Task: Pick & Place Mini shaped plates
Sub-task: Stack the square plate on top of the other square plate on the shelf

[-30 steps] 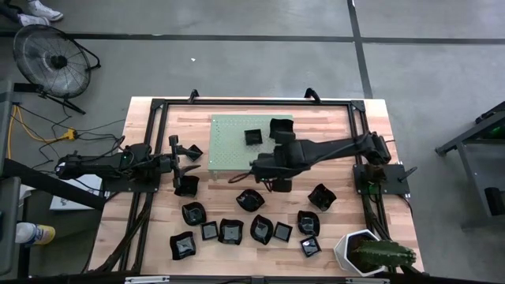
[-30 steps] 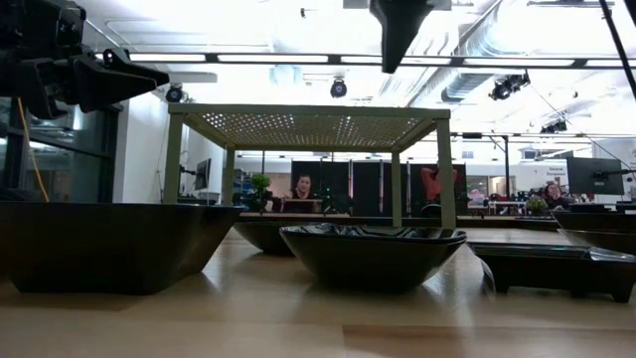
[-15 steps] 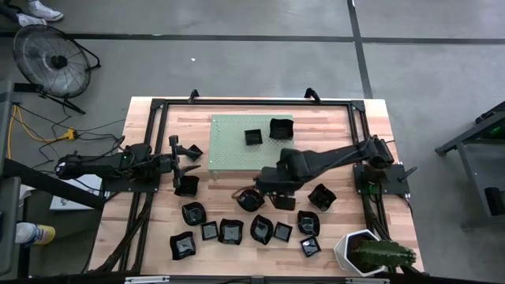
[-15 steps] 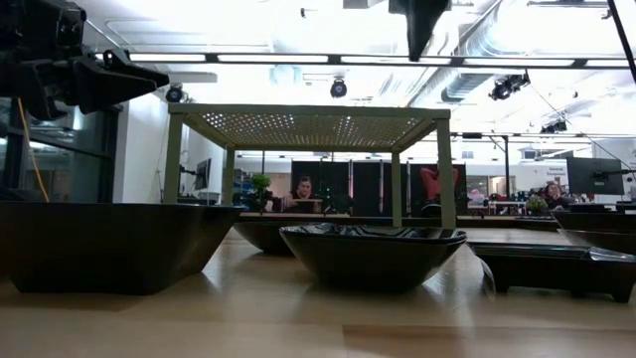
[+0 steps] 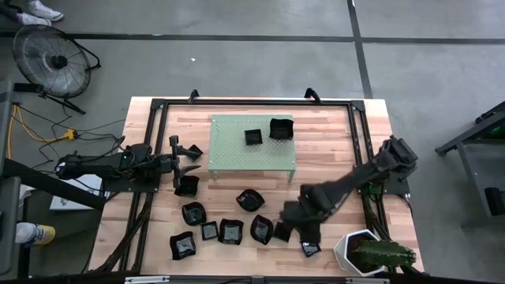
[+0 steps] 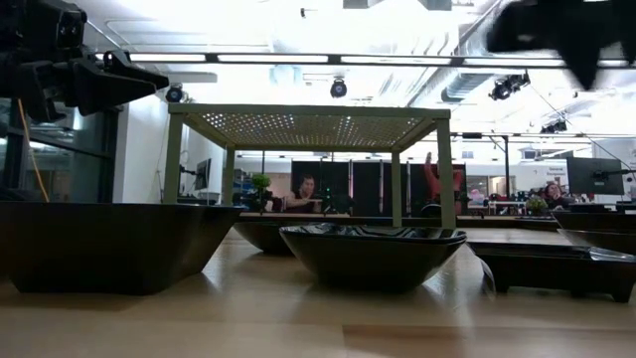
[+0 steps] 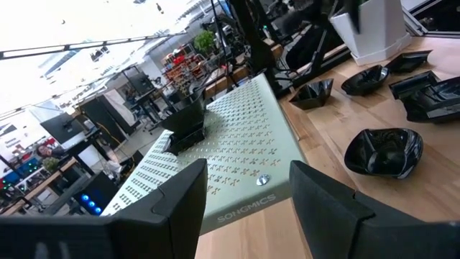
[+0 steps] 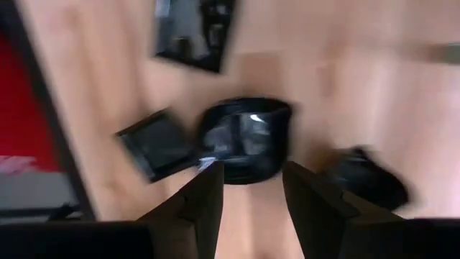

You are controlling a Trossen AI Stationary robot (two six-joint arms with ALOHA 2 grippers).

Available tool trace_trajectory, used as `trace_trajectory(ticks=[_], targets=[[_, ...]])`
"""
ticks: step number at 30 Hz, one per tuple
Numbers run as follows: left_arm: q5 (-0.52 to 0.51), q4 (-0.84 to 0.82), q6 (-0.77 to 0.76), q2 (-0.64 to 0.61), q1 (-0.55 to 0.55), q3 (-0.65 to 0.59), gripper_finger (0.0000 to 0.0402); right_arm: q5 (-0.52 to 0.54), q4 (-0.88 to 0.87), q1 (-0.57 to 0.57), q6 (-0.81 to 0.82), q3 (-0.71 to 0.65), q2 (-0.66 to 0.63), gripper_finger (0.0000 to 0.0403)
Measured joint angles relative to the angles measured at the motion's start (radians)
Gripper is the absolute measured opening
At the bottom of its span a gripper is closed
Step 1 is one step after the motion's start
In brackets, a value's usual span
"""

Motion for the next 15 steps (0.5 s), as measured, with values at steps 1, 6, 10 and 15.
trace_trajectory(ticks=[1,6,10,15], targets=[[0.000,0.000,0.000,0.000,0.000,0.000,0.0193,-0.027,0.045,0.018,-0.002,-0.028,-0.007,0.0139],[0.000,0.000,0.000,0.000,0.000,0.000,0.0193,-0.134,0.210,0.095,-0.028,-0.121,-0.019,0.0139],[0.000,-0.004,0.000,0.000,0.000,0.000,0.0193,-0.141,0.304,0.148,-0.026,-0.168,-0.019,0.0139],[0.000,-0.004,0.000,0.000,0.000,0.000,0.0193,-0.140,0.380,0.196,0.008,-0.215,-0.018,0.0139]])
